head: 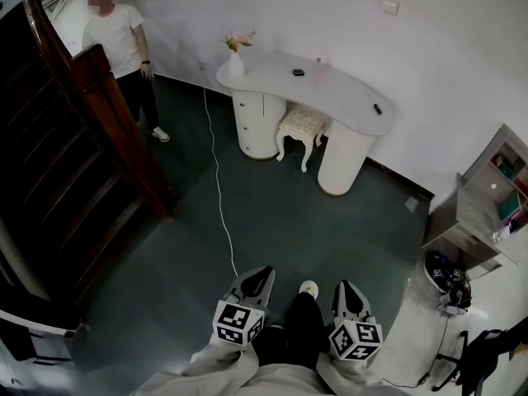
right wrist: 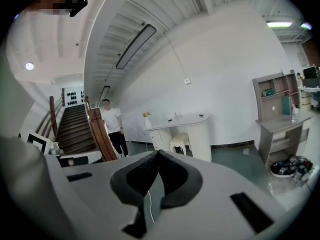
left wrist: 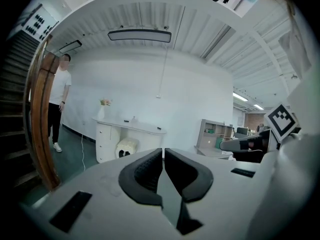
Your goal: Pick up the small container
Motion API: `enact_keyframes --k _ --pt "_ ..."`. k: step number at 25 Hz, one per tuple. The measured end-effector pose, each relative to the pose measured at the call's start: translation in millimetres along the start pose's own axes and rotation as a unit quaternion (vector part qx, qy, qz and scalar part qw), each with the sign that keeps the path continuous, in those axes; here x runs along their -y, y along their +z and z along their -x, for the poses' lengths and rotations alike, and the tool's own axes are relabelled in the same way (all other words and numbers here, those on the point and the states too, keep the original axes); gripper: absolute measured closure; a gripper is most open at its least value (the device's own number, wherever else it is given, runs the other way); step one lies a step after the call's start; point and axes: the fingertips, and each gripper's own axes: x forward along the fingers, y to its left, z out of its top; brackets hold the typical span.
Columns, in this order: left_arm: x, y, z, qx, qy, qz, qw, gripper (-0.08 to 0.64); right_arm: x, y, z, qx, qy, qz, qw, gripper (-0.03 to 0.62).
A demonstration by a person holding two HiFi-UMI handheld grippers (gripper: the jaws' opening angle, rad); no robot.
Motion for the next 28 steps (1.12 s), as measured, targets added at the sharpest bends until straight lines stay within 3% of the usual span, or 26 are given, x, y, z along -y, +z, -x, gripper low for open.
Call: enact_keyframes --k 9,28 --pt "-19 9 -53 -0.011 0.012 0.004 0.9999 0.534 23 16 -52 -0.02 0.011 -0.001 1.0 0.541" --pt "-38 55 -227 0.009 0.024 0.006 0.9996 0.534 123 102 -189 -0.012 0.03 0.017 0.999 0.541"
